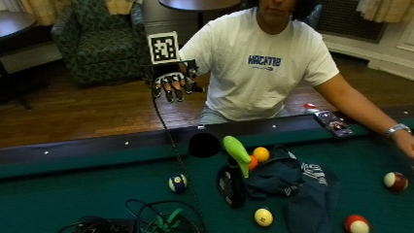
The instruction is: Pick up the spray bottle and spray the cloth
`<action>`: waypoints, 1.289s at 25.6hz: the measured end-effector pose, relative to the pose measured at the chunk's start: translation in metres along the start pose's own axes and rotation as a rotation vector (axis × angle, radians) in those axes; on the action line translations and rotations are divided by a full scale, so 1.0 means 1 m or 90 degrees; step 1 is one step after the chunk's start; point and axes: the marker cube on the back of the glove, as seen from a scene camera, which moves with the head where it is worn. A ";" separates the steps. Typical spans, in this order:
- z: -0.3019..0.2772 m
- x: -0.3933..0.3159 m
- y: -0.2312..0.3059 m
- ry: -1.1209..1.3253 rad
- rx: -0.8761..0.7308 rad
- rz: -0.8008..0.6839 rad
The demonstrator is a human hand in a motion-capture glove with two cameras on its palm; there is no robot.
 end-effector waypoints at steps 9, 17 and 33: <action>-0.007 -0.004 0.001 -0.003 -0.037 0.033; 0.000 0.000 -0.001 0.010 -0.017 0.004; 0.051 0.002 0.027 -0.091 -0.052 0.102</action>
